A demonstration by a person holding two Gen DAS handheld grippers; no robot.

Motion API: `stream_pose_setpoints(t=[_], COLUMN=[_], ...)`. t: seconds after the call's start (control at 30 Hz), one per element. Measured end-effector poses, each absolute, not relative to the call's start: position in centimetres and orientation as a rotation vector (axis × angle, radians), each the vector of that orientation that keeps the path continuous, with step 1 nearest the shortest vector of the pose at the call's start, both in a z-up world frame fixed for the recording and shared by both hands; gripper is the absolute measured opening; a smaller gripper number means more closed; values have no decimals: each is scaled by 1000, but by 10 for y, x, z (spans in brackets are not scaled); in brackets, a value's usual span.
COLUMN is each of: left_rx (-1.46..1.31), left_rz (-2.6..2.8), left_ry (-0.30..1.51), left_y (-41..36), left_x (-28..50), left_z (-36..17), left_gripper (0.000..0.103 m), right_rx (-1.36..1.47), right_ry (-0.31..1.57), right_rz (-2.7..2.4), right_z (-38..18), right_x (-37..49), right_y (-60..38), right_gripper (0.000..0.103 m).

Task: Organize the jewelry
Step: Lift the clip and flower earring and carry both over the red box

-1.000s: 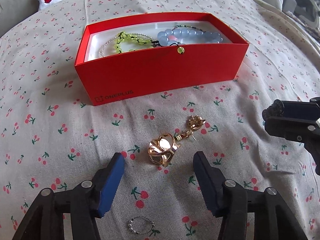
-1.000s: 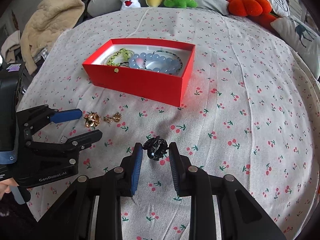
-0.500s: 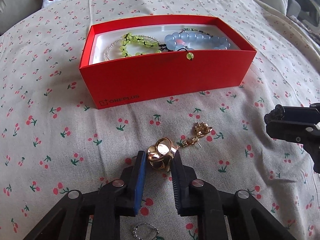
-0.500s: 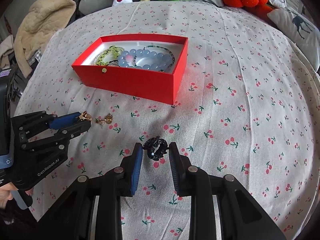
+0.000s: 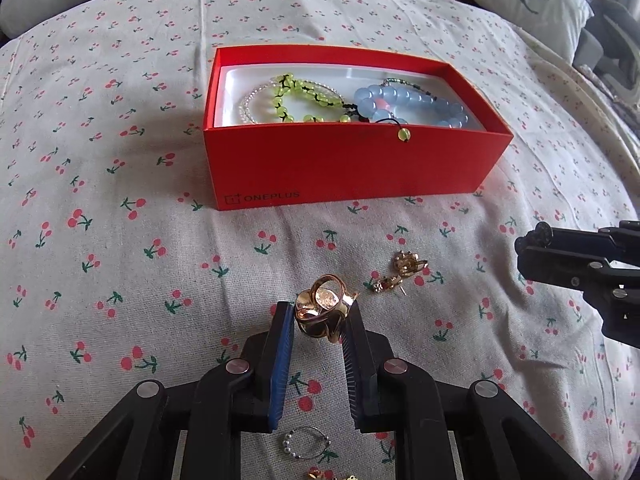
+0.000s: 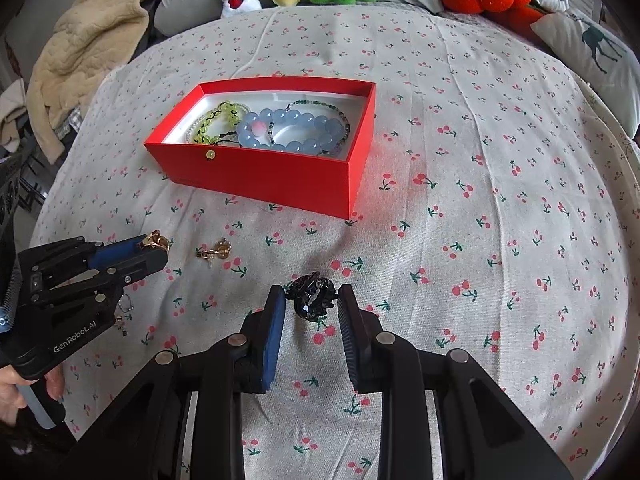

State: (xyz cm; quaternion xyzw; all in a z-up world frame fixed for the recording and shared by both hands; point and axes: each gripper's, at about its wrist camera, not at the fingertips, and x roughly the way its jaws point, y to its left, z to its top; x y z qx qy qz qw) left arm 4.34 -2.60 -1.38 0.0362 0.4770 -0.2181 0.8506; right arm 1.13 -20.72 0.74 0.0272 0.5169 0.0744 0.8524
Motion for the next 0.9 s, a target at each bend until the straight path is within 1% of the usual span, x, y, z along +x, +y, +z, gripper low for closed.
stream_pose_setpoints(t=[0.43, 0.73, 0.9], left_rx=[-3, -13, 2], left_rz=[-438, -411, -406], left_ry=[971, 937, 909], left_y=[-14, -9, -8], left_x=[42, 52, 58], left_z=[18, 63, 73], left_gripper=[19, 19, 19], right_rx=[100, 188, 231], right_ry=[1023, 965, 945], right_rz=[192, 205, 211], right_z=[35, 58, 67], right_x=[17, 38, 52], right_y=[-198, -190, -188], right_gripper=[29, 29, 29])
